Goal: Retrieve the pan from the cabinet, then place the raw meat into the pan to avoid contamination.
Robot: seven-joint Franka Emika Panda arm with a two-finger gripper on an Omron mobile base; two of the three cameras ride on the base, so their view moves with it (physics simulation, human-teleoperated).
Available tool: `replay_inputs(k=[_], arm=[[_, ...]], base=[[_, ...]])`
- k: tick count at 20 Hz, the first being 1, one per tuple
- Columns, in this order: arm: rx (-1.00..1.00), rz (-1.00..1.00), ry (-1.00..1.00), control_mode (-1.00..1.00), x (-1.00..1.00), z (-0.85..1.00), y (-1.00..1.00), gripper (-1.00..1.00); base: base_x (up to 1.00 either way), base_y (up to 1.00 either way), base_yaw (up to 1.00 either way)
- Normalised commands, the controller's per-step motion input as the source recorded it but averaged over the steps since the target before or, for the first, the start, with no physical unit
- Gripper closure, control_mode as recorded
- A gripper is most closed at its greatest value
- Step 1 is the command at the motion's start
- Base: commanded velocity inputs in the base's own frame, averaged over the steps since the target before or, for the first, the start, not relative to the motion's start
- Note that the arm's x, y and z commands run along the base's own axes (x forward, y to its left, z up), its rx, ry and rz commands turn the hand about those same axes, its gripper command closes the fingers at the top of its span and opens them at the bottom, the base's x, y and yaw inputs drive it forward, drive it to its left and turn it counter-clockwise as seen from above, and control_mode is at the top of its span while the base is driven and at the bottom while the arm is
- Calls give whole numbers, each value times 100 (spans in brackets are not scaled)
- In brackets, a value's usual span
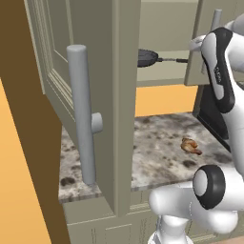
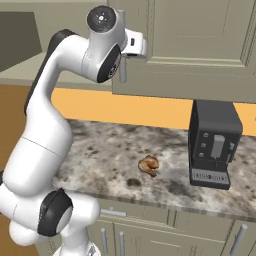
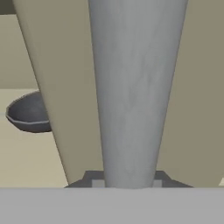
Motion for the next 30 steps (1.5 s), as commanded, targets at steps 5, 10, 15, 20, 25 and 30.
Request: replay_inputs(k=[5, 10, 15, 20, 25, 30], arm=[[0, -2, -2, -100, -63, -6, -61, 100], [3, 0, -1, -100, -79, 2, -85, 100], [1, 0, -2, -100, -78, 2, -99, 100], [1, 0, 0, -100, -86, 7, -97, 100], [7, 0, -3, -100, -94, 9, -79, 100], [14, 0, -4, -100, -97, 23, -71, 100]], base=[[0, 0, 0], [0, 0, 0], [0, 0, 0], [0, 0, 0], [0, 0, 0], [0, 0, 0]])
